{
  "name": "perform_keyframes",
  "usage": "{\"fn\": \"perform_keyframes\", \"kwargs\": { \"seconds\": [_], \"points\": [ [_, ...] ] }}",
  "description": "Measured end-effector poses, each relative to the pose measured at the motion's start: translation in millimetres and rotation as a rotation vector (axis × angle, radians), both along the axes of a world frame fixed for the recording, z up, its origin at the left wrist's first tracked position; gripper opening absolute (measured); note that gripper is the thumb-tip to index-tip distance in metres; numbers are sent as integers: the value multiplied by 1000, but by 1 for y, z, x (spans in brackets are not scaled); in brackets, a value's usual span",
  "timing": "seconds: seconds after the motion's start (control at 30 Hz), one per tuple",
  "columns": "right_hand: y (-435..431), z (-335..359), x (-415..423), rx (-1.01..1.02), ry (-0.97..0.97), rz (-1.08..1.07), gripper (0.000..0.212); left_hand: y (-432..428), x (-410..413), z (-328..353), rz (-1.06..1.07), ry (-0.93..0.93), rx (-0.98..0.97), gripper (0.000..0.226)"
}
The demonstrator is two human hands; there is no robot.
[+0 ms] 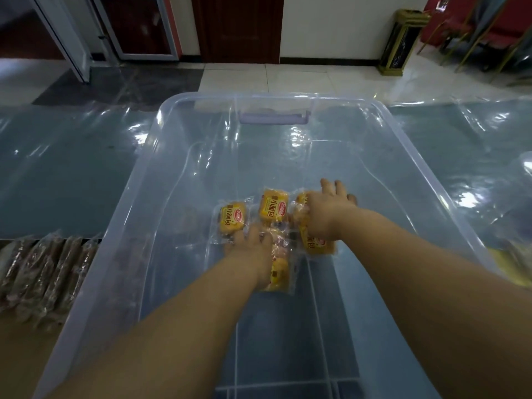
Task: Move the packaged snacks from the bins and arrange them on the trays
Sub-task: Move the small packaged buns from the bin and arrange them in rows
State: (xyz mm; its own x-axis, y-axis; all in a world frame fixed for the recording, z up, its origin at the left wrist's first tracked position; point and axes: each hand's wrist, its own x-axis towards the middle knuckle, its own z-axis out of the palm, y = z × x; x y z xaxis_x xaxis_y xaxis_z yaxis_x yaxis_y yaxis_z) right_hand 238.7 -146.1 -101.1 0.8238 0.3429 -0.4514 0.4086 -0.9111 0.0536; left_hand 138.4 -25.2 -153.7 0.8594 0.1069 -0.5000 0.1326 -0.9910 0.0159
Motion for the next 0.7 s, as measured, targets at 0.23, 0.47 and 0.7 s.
{"fn": "perform_keyframes", "kwargs": {
  "seconds": [0.23, 0.47, 0.7],
  "points": [
    [3, -6, 5, 45, -100, 7, 59, 0, 3, -2, 40, -69, -21, 101],
    [4, -9, 6, -97, -156, -13, 79, -1, 2, 4, 37, -18, 37, 97],
    [-2, 0, -2, 270, -49, -136, 57, 4, 1, 28, 46, -25, 29, 76]
  ]
}}
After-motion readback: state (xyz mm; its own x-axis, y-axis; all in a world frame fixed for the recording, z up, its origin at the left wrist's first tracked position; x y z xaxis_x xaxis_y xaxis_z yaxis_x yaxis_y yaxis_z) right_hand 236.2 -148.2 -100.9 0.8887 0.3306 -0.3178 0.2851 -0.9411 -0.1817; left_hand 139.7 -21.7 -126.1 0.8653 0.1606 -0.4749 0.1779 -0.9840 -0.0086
